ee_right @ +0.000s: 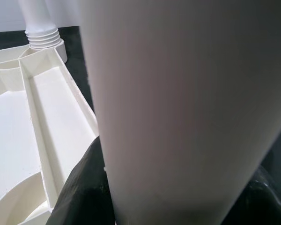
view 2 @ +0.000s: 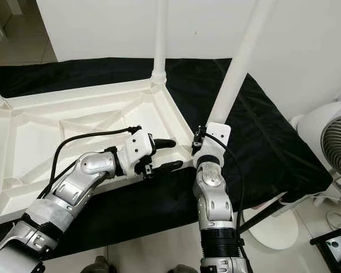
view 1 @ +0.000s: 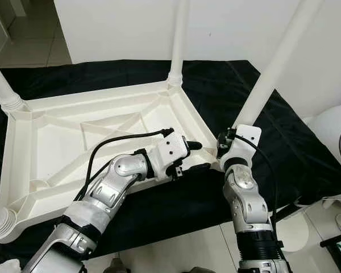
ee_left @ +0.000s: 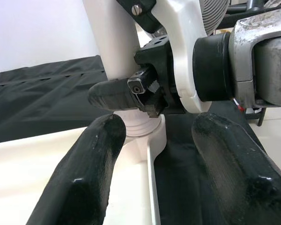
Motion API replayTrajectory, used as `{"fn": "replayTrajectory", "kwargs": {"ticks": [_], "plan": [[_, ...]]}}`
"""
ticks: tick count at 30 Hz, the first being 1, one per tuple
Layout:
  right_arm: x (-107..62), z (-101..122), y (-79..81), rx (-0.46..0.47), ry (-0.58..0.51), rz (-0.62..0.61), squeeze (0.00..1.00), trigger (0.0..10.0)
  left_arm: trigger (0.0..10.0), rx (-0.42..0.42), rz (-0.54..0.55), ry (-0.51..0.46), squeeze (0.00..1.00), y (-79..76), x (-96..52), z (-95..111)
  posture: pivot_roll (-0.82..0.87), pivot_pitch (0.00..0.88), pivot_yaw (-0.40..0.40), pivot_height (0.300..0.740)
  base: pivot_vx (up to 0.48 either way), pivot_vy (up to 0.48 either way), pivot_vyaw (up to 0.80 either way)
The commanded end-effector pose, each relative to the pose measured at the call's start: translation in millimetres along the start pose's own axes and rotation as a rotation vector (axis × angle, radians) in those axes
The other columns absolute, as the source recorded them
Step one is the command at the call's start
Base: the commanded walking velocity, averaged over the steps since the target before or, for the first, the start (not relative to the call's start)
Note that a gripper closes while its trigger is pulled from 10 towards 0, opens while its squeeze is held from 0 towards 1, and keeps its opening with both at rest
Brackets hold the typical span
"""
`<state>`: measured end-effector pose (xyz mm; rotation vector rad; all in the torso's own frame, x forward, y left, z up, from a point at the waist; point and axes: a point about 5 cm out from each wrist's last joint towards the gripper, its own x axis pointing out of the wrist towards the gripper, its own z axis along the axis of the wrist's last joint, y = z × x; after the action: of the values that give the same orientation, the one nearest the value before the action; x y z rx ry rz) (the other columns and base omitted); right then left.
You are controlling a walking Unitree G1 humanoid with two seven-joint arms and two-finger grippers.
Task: Building children table
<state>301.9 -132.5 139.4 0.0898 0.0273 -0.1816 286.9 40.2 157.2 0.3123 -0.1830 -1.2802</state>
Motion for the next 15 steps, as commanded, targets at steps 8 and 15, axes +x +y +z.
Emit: {"fn": "replayTrajectory", "kwargs": {"ticks": [8, 15], "plan": [[-7.0, 4, 9.8, 0.056, -0.019, 0.072, 1.00, 10.0, 10.0, 0.015, -0.065, 0.007, 0.00, -4.5, 1.0, 0, 0.02, 0.000, -0.069, 0.740, 0.000, 0.000, 0.00], [-20.6, 1, -17.9, 0.021, -0.041, 0.162, 1.00, 10.0, 10.0, 0.016, -0.064, 0.007, 0.00, -5.3, 0.9, 0, 0.02, 0.000, -0.073, 0.740, 0.000, 0.000, 0.00]]}}
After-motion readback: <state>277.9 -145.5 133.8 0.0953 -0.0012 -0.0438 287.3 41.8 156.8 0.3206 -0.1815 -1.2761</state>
